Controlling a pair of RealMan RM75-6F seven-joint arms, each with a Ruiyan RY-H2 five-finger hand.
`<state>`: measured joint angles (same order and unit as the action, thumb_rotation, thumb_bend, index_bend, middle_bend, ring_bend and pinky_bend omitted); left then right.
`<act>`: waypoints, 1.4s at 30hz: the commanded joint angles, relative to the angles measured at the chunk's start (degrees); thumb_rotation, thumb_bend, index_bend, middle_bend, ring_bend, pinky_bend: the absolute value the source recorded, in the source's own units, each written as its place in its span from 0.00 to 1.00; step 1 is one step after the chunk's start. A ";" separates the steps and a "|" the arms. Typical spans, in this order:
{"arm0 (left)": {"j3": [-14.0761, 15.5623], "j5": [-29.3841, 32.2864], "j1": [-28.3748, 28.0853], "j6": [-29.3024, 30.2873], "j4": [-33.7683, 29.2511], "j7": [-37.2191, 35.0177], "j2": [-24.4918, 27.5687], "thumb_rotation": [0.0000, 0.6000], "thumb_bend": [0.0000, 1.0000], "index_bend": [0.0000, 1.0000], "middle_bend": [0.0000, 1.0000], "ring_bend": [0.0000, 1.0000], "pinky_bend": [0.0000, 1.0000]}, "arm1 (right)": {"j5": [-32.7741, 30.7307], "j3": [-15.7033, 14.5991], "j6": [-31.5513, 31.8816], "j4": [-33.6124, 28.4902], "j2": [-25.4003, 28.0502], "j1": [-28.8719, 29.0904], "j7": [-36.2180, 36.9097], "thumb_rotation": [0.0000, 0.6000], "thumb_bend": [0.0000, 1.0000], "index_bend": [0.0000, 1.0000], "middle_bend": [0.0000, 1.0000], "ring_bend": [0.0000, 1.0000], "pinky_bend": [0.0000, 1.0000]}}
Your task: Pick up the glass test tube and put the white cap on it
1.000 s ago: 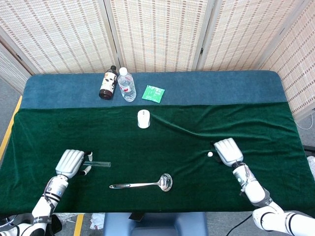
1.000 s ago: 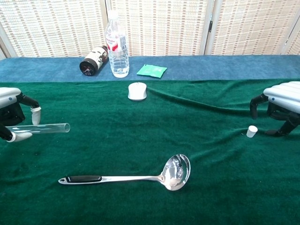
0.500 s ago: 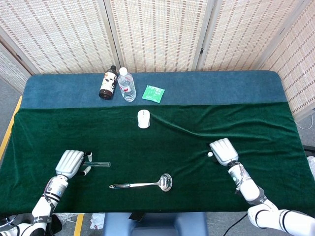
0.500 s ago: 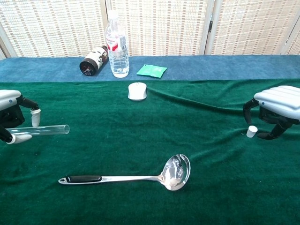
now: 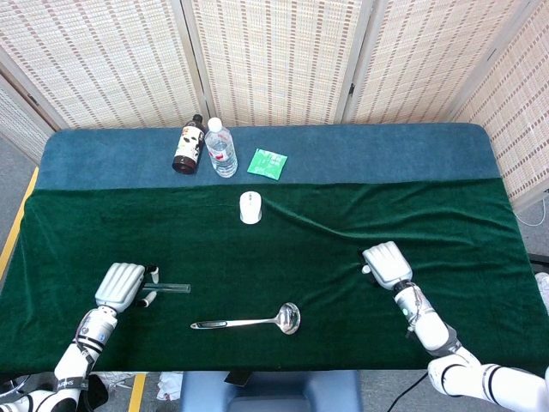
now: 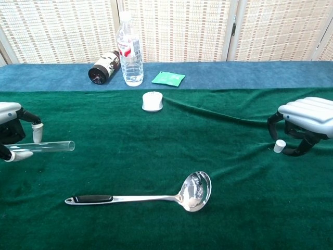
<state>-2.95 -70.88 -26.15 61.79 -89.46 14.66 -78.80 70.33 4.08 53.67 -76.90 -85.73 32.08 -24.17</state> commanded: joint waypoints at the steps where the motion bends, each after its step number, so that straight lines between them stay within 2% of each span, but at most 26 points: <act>1: 0.00 0.07 0.02 -0.07 0.06 -0.05 0.00 1.00 0.51 0.65 0.98 0.91 0.88 | -0.37 -0.05 -0.16 -0.17 0.00 0.12 -0.47 1.00 0.35 0.49 0.95 1.00 0.99; 14: 0.13 0.20 0.14 -0.38 0.42 -0.25 -0.12 1.00 0.51 0.65 0.98 0.91 0.88 | -1.76 -0.13 -0.26 -0.63 0.01 0.52 -2.05 1.00 0.40 0.51 0.95 1.00 0.99; 23: -0.46 0.04 -0.21 -1.09 -0.22 -2.21 0.59 1.00 0.51 0.65 0.98 0.91 0.88 | -1.06 -0.11 1.15 -2.66 1.24 0.25 -1.37 1.00 0.45 0.60 0.95 1.00 0.99; 27: -1.39 -0.02 -0.77 -2.42 -1.36 -5.84 1.60 1.00 0.51 0.65 0.98 0.91 0.88 | 1.24 0.31 3.12 -7.46 4.32 -0.18 1.02 1.00 0.46 0.64 0.96 1.00 0.99; 34: -2.82 -1.46 -1.98 -3.10 -2.78 -9.95 1.68 1.00 0.51 0.65 0.98 0.91 0.88 | 8.06 2.03 5.30 -19.96 10.93 1.04 6.59 1.00 0.48 0.66 0.97 1.00 1.00; 42: -4.56 -2.30 -4.10 -6.14 -5.36 -17.29 1.65 1.00 0.51 0.65 0.98 0.91 0.88 | 12.01 5.39 4.49 -29.08 14.20 4.53 11.02 1.00 0.48 0.67 0.97 1.00 1.00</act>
<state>-6.97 -72.87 -29.57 56.52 -94.15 -1.29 -77.09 81.23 8.40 58.35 -104.33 -72.35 35.48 -14.30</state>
